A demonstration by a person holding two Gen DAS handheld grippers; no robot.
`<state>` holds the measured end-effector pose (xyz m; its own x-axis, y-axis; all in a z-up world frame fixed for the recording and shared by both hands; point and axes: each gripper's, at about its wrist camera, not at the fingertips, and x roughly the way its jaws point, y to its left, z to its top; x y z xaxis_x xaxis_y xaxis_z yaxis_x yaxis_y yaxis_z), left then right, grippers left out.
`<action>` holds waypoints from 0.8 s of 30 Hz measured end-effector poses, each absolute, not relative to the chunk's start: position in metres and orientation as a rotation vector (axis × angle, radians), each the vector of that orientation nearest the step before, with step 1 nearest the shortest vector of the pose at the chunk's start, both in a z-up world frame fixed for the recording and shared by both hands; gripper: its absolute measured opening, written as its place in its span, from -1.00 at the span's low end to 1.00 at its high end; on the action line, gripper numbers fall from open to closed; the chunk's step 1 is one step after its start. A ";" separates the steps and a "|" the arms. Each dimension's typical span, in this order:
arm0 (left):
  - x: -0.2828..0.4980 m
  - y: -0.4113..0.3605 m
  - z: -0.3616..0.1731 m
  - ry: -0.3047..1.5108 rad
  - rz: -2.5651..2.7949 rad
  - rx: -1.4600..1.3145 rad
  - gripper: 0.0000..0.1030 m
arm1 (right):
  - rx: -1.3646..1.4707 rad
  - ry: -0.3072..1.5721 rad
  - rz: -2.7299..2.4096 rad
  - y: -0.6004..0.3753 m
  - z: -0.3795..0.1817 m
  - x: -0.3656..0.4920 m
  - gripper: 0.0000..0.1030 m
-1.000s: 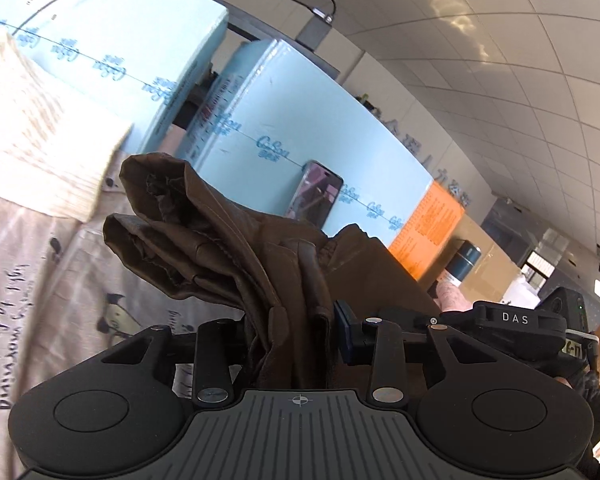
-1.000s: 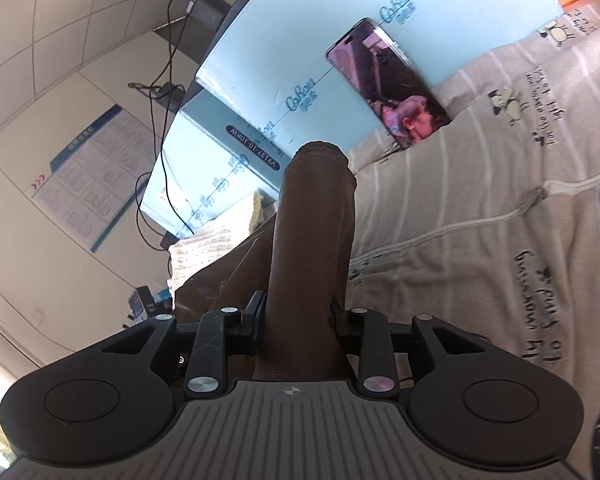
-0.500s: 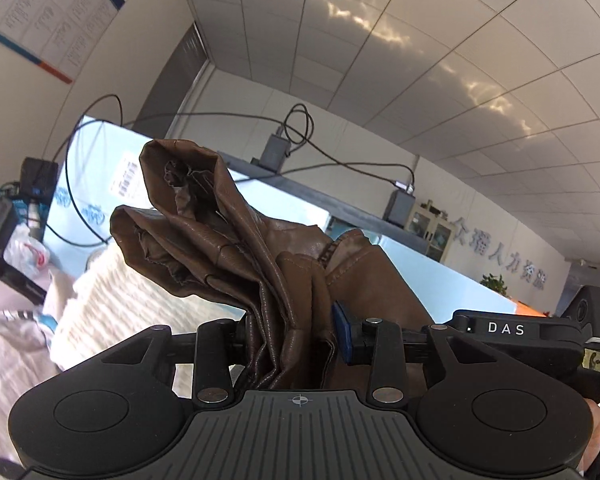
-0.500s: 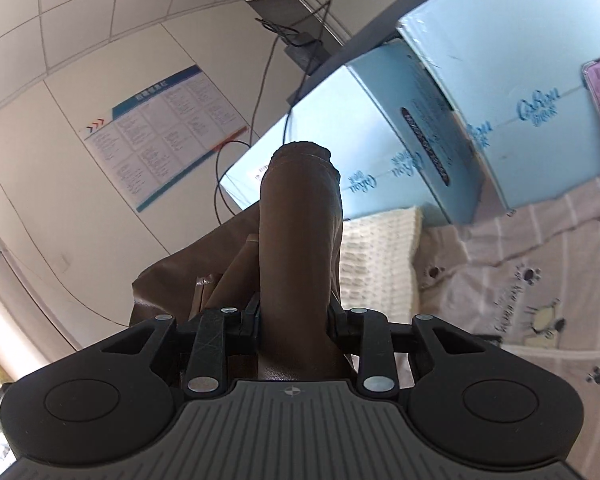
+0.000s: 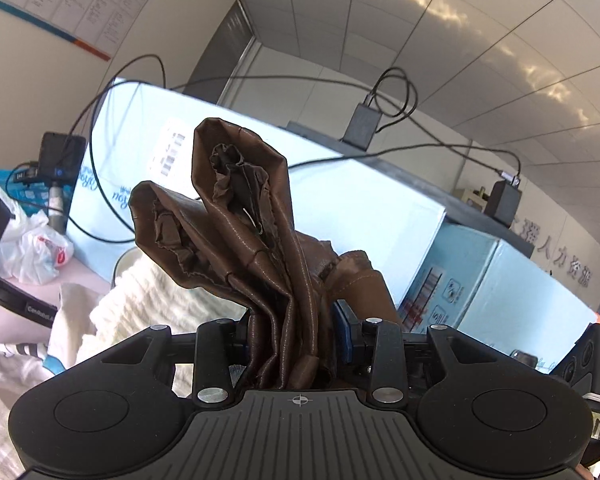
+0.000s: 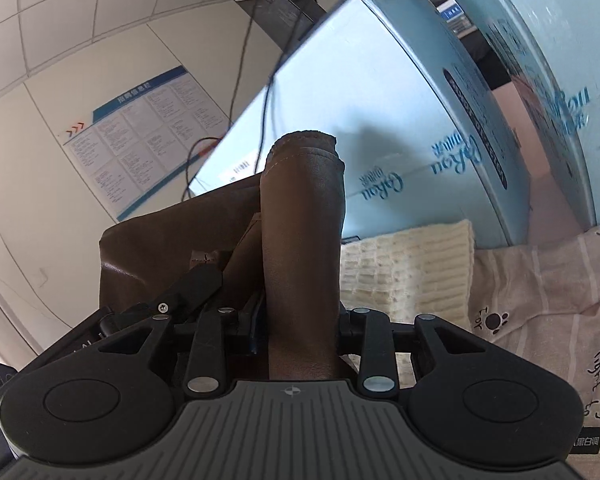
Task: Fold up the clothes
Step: 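Lift the folded vest with both tools and carry it toward the foam boards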
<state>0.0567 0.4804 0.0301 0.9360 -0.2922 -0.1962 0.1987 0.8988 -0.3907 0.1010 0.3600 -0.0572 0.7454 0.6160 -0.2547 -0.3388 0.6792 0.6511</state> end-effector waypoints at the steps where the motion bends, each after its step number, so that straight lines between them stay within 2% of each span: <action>1: 0.063 0.481 0.025 0.274 -0.253 -0.374 -0.31 | 0.616 0.498 0.554 0.360 -0.066 0.108 -0.42; 4: 0.070 0.481 0.019 0.240 -0.233 -0.311 -0.29 | 0.618 0.502 0.529 0.357 -0.089 0.123 -0.42; 5: 0.068 0.480 0.019 0.228 -0.216 -0.284 -0.22 | 0.596 0.498 0.510 0.357 -0.094 0.125 -0.43; 7: 0.065 0.479 0.018 0.224 -0.165 -0.247 0.00 | 0.549 0.500 0.473 0.357 -0.102 0.129 -0.42; 8: 0.067 0.481 0.019 0.217 -0.119 -0.226 0.24 | 0.539 0.508 0.462 0.356 -0.106 0.131 -0.42; 9: 0.065 0.481 0.018 0.208 -0.067 -0.203 0.40 | 0.540 0.511 0.459 0.355 -0.108 0.131 -0.40; 11: 0.065 0.484 0.019 0.207 0.011 -0.169 0.42 | 0.533 0.507 0.455 0.354 -0.112 0.132 -0.39; 14: 0.056 0.483 0.023 0.168 0.136 -0.115 0.71 | 0.514 0.501 0.441 0.354 -0.114 0.132 -0.36; 18: 0.035 0.463 0.029 0.084 0.055 0.056 0.79 | 0.501 0.506 0.417 0.354 -0.117 0.132 -0.14; 24: 0.072 0.439 -0.008 0.326 0.101 0.293 0.82 | 0.479 0.513 0.379 0.354 -0.120 0.133 0.17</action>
